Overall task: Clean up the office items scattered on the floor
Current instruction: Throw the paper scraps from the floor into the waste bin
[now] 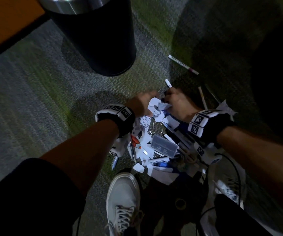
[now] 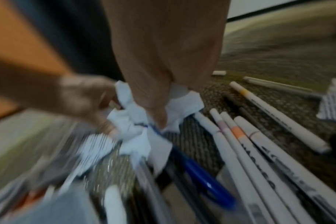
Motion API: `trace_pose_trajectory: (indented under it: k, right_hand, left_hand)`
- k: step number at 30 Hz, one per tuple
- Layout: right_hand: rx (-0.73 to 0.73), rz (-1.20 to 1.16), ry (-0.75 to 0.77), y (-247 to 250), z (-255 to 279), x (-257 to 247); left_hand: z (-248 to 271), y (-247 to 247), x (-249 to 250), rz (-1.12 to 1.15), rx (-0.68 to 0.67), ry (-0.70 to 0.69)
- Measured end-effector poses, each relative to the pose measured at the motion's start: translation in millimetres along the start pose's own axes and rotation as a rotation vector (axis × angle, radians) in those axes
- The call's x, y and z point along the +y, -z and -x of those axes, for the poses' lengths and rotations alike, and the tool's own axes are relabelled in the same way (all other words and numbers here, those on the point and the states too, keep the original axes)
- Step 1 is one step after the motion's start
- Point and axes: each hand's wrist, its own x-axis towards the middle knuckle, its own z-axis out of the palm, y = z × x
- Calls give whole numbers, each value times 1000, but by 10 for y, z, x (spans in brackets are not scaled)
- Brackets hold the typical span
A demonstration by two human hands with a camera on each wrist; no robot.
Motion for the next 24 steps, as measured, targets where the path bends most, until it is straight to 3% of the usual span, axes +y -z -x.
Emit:
trace_pose_trajectory:
  k: [5, 8, 11, 15, 21, 24]
  right_hand:
    - [50, 27, -28, -4, 94, -84]
    - [40, -73, -98, -13, 90, -64]
    - [27, -276, -224, 52, 96, -25]
    - [121, -408, -318, 274, 141, 108]
    - [271, -760, -368, 918, 318, -23]
    - [353, -990, -373, 1325, 412, -307]
  left_hand:
    - [-44, -24, 140, -87, 47, 90]
    - [-96, -32, 166, -127, 35, 127]
    - [-101, -75, 114, -65, 49, 165]
    - [-1, -75, -20, 95, 119, 177]
    - [409, 432, 115, 268, 280, 140]
    - [759, 916, 436, 296, 401, 26]
